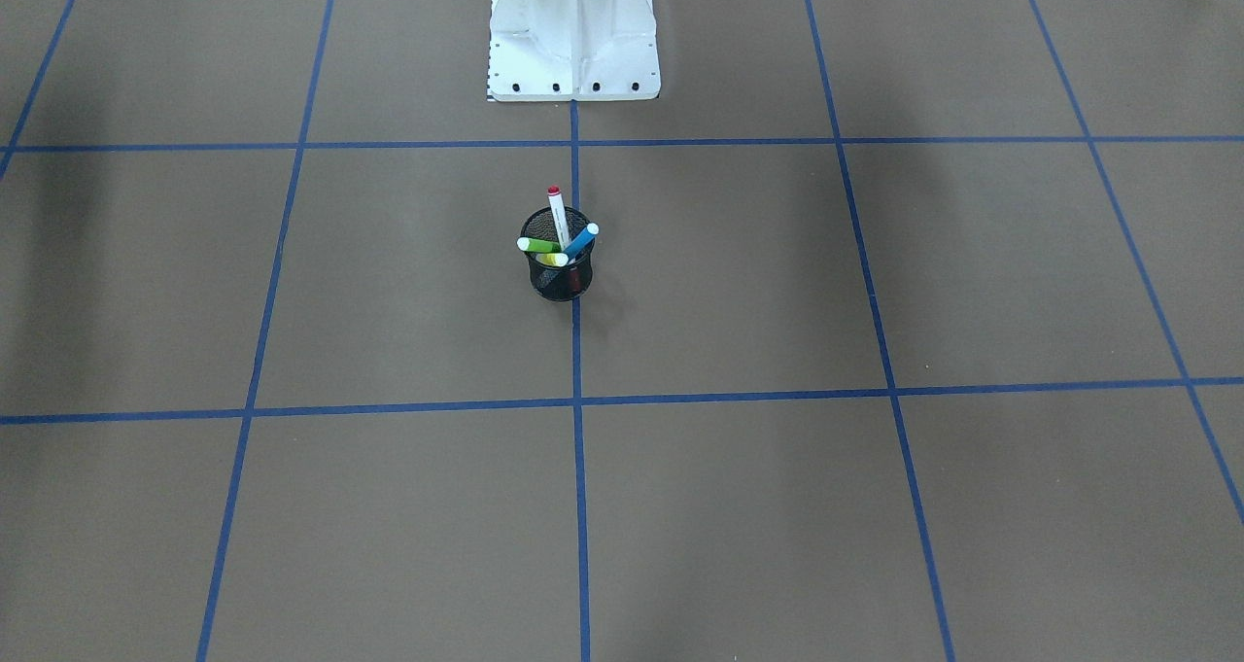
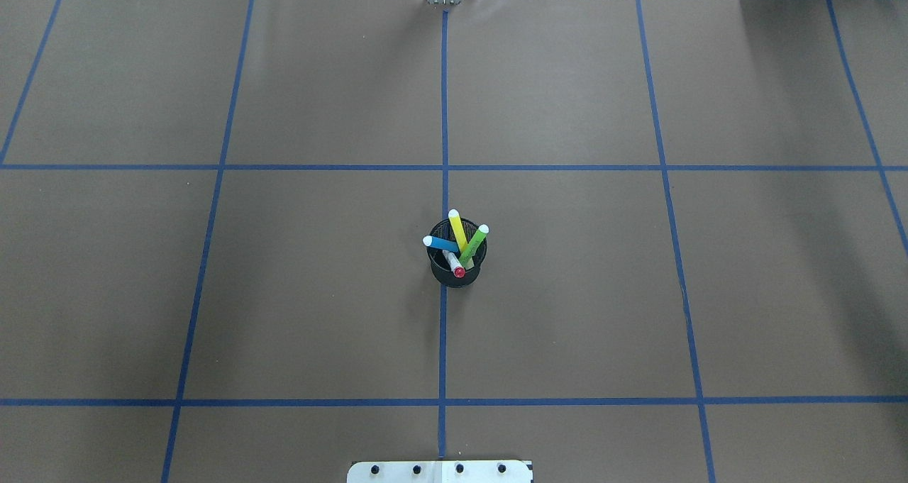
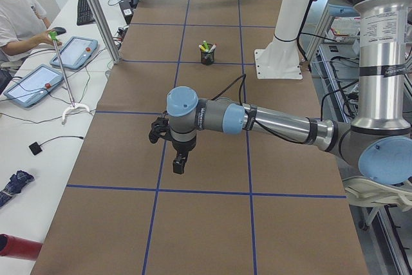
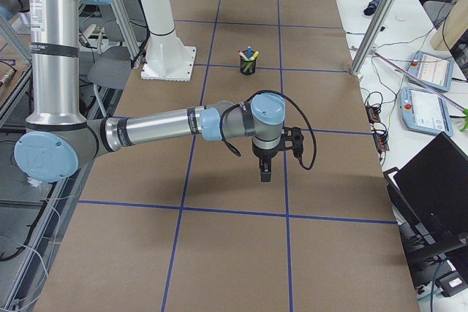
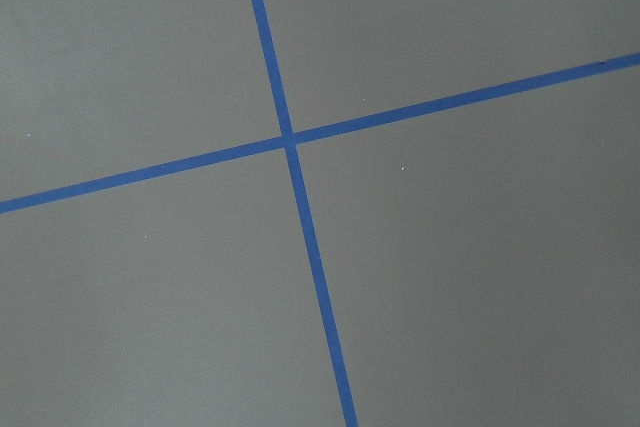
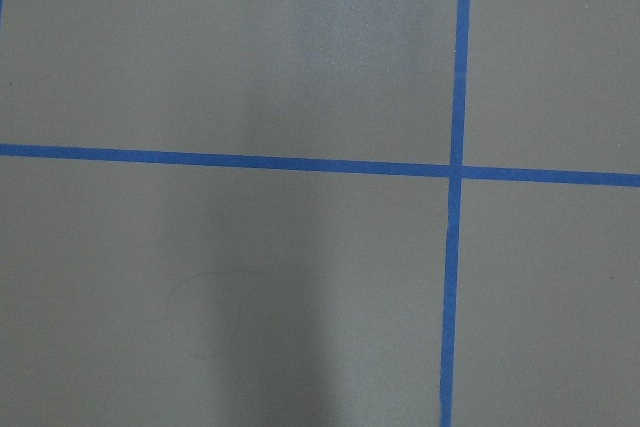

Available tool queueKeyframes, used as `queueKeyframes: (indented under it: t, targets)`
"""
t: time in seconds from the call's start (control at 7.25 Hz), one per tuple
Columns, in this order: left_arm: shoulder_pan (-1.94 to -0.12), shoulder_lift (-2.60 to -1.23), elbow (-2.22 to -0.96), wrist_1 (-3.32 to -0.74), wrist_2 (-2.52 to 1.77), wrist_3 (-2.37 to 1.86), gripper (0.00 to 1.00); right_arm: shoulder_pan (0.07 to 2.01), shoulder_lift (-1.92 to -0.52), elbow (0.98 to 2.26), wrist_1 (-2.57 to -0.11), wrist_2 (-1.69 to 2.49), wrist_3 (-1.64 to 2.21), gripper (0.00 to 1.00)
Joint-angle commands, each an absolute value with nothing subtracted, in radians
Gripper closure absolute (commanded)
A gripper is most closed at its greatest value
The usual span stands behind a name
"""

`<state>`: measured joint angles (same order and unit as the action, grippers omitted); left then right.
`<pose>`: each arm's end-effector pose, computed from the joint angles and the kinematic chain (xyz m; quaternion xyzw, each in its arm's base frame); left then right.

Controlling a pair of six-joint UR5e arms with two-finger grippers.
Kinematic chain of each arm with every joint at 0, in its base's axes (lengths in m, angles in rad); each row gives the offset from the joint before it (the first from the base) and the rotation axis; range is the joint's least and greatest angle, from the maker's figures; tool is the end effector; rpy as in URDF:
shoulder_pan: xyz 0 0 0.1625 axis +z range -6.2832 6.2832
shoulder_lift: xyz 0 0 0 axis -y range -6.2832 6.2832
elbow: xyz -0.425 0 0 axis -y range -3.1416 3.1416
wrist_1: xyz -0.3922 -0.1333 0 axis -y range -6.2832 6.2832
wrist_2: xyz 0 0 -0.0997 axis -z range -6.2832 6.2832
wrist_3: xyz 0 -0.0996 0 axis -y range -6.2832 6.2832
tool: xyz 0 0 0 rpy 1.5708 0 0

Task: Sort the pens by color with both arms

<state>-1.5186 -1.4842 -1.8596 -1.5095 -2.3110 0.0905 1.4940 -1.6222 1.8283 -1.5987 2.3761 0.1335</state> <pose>-0.0422 -0.4593 0.5659 0.0725 0.3595 0.0917 0.9258 0.0251 -0.4757 0.5569 0.0404 -0.3967 -0.0089 0.9170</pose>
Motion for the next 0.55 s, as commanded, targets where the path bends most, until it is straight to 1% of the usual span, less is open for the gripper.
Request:
queueKeyframes:
  t: [0.0,0.41]
  targets:
    - [-1.519,-1.485,-1.864,-1.511,-2.309,0.091,0.0,1.494,-1.62,1.825,-1.6,2.359,0.132,0.0]
    - [-1.519,-1.482,-1.868,-1.509,-2.312,0.091,0.0,1.494,-1.62,1.824,-1.603,2.341,0.132,0.0]
